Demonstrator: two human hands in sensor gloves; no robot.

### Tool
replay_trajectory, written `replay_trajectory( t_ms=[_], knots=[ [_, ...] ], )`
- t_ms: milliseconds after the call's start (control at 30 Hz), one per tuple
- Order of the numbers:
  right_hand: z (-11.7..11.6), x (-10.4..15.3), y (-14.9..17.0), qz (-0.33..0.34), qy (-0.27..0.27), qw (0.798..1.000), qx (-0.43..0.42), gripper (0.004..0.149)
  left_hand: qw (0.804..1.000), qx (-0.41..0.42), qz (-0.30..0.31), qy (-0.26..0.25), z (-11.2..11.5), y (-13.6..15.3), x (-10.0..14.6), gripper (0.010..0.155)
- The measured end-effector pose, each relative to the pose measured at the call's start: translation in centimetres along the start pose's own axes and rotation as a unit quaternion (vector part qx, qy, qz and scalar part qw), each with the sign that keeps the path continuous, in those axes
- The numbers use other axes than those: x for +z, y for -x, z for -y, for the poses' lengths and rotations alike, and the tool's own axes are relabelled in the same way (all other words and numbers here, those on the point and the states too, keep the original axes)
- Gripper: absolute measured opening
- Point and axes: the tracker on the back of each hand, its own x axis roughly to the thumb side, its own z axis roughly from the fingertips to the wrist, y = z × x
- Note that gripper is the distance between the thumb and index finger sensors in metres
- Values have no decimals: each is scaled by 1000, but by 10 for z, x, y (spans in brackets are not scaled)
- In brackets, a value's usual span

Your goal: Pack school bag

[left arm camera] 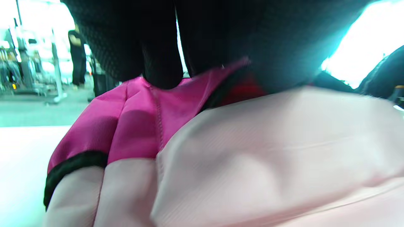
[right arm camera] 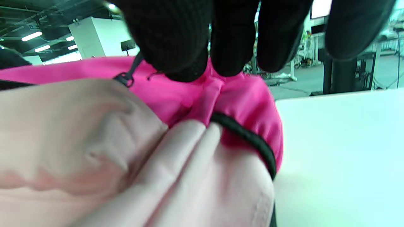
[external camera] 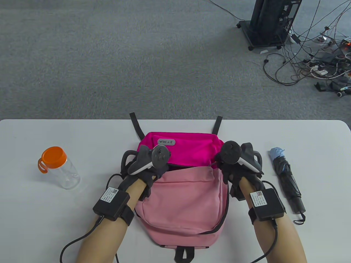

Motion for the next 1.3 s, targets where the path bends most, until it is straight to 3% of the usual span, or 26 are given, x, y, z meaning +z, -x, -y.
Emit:
replay_trajectory(
  t_ms=[67, 133, 300, 433, 500, 600, 667, 800, 867, 967, 1067, 1200, 1233, 1300],
  knots=[
    [8, 2, -5, 2, 2, 999, -39, 45, 997, 46, 43, -38, -12, -15, 0, 66],
    [13, 3, -12, 5, 11, 998, -62, 46, 992, 89, 77, -34, -14, -35, -4, 64],
    [18, 7, -31, 18, 33, 997, -64, 47, 997, 24, 69, -7, 3, -86, -22, 76],
    [20, 12, -33, 32, 46, 994, -93, 47, 996, 47, 59, -36, 14, -105, -33, 68],
    [19, 16, -28, 28, 68, 992, -104, 48, 989, 71, 51, -116, 18, -104, -36, 47],
    [21, 21, -18, 29, 74, 983, -168, 48, 989, 116, 44, -81, 24, -96, -41, 39],
    [23, 23, -12, 16, 56, 978, -202, 49, 988, 121, 52, -87, 27, -92, -42, 36],
    [19, 26, -6, -10, 37, 996, -75, 46, 991, 97, 57, -68, 27, -89, -42, 35],
    [5, 27, -7, -22, -5, 999, -41, 50, 992, 92, 54, -65, 26, -89, -40, 36],
    [-14, 27, -11, -36, -22, 998, -51, 61, 992, 97, 53, -64, 26, -88, -38, 36],
    [-36, 26, -19, -73, 9, 993, -89, 70, 990, 126, 47, -52, 30, -82, -37, 36],
    [-42, 25, -30, -78, 42, 996, -26, 46, 990, 124, 5, -64, 34, -74, -32, 35],
    [-40, 24, -29, -67, 44, 996, -33, 44, 988, 109, -41, -98, 33, -72, -27, 34],
    [-37, 24, -26, -75, 20, 995, -56, 44, 989, 67, -59, -122, 31, -62, -23, 35]
  ],
)
